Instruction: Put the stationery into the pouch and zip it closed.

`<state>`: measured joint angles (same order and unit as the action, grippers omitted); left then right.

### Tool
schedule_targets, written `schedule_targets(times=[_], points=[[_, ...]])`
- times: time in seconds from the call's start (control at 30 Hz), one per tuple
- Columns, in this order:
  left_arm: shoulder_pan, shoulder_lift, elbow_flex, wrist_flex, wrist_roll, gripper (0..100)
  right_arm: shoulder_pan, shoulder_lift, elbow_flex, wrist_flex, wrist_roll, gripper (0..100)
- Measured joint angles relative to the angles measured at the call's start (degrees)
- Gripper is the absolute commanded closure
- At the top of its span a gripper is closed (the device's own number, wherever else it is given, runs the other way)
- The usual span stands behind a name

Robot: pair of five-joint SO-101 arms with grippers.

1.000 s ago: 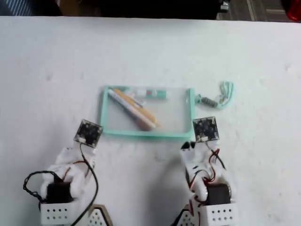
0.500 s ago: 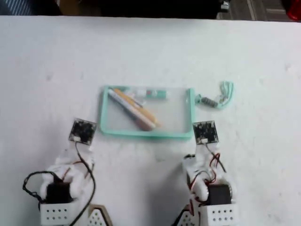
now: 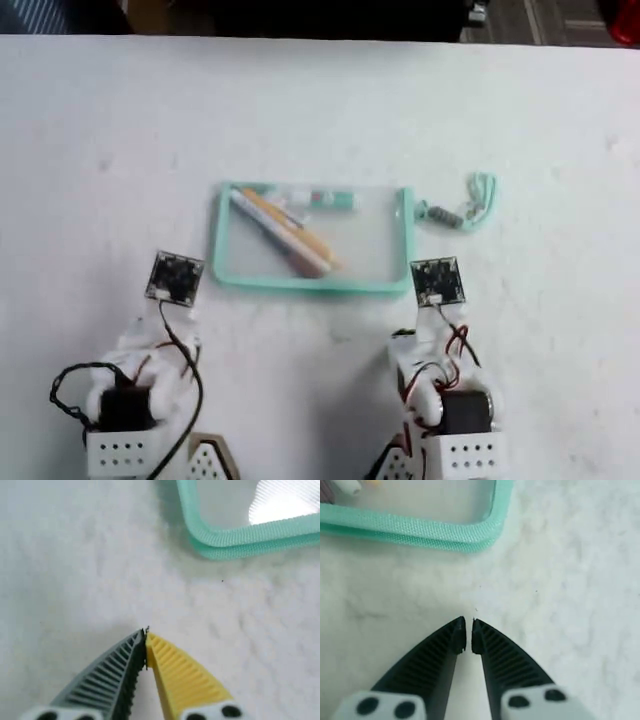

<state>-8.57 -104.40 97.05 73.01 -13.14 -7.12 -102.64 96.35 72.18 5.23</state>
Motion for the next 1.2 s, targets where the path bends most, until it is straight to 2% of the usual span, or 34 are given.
schedule_targets(times=[0.17,0.3,0.4,0.6,1.2], points=[[0.0,0.0,0.0,0.0,0.0,98,0.88,0.0,0.0,0.0,0.35,98.3],[0.0,0.0,0.0,0.0,0.0,98,3.52,0.0,0.0,0.0,7.03,98.3],[0.0,0.0,0.0,0.0,0.0,98,3.43,0.0,0.0,0.0,9.23,98.3],[0.0,0.0,0.0,0.0,0.0,98,0.62,0.0,0.0,0.0,9.23,98.3],[0.0,0.0,0.0,0.0,0.0,98,0.62,0.0,0.0,0.0,9.23,98.3]])
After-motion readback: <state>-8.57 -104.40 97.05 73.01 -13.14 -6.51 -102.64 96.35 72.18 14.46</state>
